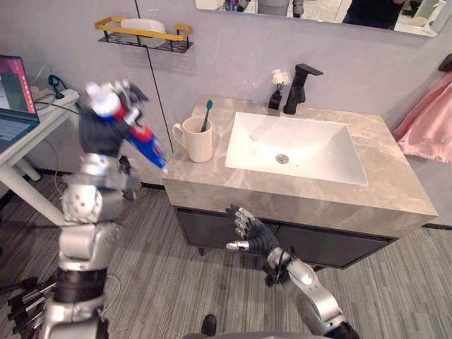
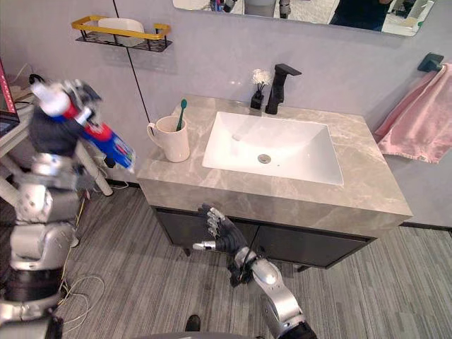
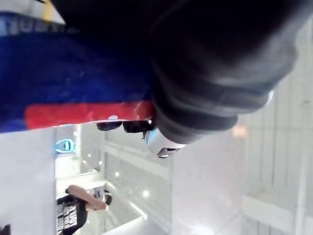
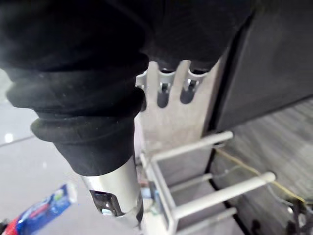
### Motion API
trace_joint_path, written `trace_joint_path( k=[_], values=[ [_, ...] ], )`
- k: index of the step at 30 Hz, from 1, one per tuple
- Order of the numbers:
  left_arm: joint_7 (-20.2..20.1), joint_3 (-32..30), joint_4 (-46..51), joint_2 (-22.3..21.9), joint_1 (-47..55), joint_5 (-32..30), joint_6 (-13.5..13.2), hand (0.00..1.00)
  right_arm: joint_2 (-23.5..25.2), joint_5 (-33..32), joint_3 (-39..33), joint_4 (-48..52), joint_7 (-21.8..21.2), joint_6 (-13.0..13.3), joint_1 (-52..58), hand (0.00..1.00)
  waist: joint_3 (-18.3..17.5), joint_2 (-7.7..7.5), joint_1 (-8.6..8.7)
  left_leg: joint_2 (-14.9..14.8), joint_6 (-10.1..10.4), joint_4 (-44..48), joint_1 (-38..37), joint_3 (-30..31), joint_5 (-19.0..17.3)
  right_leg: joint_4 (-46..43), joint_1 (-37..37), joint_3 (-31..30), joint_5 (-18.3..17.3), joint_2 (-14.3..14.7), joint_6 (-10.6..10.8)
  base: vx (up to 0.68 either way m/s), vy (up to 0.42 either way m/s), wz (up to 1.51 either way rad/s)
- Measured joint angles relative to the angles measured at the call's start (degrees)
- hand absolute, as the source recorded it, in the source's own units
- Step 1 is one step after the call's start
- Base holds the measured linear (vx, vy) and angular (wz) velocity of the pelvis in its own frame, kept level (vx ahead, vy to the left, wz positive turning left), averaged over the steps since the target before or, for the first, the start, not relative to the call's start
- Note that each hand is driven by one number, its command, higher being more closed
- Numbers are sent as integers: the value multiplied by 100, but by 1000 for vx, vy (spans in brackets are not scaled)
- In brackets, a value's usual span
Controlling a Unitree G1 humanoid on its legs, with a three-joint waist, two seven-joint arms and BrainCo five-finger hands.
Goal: Organize washtable
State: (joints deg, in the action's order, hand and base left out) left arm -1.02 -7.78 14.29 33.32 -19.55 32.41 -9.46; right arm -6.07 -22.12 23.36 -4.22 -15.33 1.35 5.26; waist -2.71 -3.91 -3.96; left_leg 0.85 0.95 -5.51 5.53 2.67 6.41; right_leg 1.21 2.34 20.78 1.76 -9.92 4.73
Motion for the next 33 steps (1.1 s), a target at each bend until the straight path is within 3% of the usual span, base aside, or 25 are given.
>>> trace_joint_path(
  k=[6,18,20,28,33],
  values=[
    [396,30,-581,399,-1286,-429,-130,100,-9,38,-50,-2,-3,-11,419,0,-1,1,14,2,-4,3,-25,-100,1,3,20,-81,9,3,-11,14,4,-8],
    [1123,498,-1588,401,-2691,-1013,-252,100,83,250,-215,43,37,12,811,0,-19,-48,72,-9,-38,8,269,-341,24,11,425,-378,175,34,-8,12,11,-12],
    [1149,600,-1740,382,-2910,-1048,-246,100,115,248,-196,150,36,22,907,0,-14,-94,172,-32,-34,8,366,-396,23,7,534,-394,191,54,-17,2,6,-3],
    [1356,820,-2228,324,-3551,-1045,-244,100,101,248,-146,372,46,69,1026,0,92,-304,204,-134,16,9,728,-428,24,114,908,-521,312,138,-80,10,-4,-8],
    [1393,819,-2626,332,-3717,-1038,-216,100,115,267,-30,372,44,73,983,0,274,-478,324,-150,10,14,803,-421,63,264,927,-559,426,181,-82,55,0,-3]
  ],
)
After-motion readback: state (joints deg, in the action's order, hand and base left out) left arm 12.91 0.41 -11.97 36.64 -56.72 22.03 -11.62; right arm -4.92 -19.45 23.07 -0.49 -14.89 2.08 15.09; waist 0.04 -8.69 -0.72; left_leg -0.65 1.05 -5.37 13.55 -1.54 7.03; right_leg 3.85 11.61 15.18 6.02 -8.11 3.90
